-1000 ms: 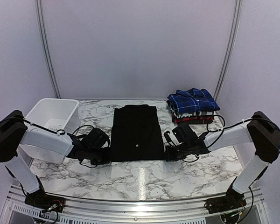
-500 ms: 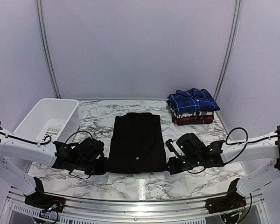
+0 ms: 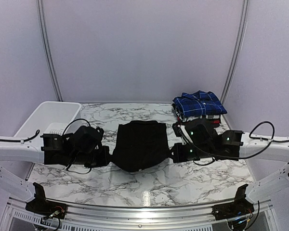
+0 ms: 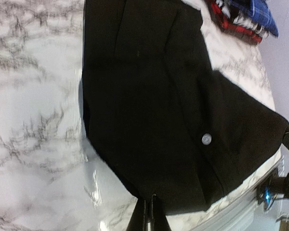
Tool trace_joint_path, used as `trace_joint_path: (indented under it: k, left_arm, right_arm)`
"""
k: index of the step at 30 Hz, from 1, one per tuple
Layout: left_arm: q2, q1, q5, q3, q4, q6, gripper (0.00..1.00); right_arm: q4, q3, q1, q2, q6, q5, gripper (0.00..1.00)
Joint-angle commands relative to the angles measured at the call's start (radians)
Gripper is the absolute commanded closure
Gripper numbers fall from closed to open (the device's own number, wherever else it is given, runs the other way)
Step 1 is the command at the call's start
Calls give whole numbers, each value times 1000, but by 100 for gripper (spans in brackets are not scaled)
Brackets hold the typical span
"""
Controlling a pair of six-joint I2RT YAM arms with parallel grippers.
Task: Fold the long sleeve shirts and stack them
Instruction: Pick up the 2/3-rectangle-folded shirt from the center of the board, then fold the 2/3-rectangle-folded shirt at the center of the board.
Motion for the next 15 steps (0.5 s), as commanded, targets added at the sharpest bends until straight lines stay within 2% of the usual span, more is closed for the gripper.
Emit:
trace_joint_path:
  k: [1,4,8,12,15]
  left_arm:
    - [132,174,71,190,-31,192,100]
    - [337,325,142,374,-15,303,100]
    - [693,492,286,669,25,354,100]
    - [958,547,314,896,37,374,100]
    - [1070,560,331,987,39,373,100]
  right_arm:
    - [61,181,-183,150,-141,-34,100]
    - [136,328,-325,355,-204,-128,100]
    - [193,583,-432,674,-248,-162,100]
    - [246,740,-500,913,-246,-192,100]
    - [270,787,-524,1019,-237,-211,100]
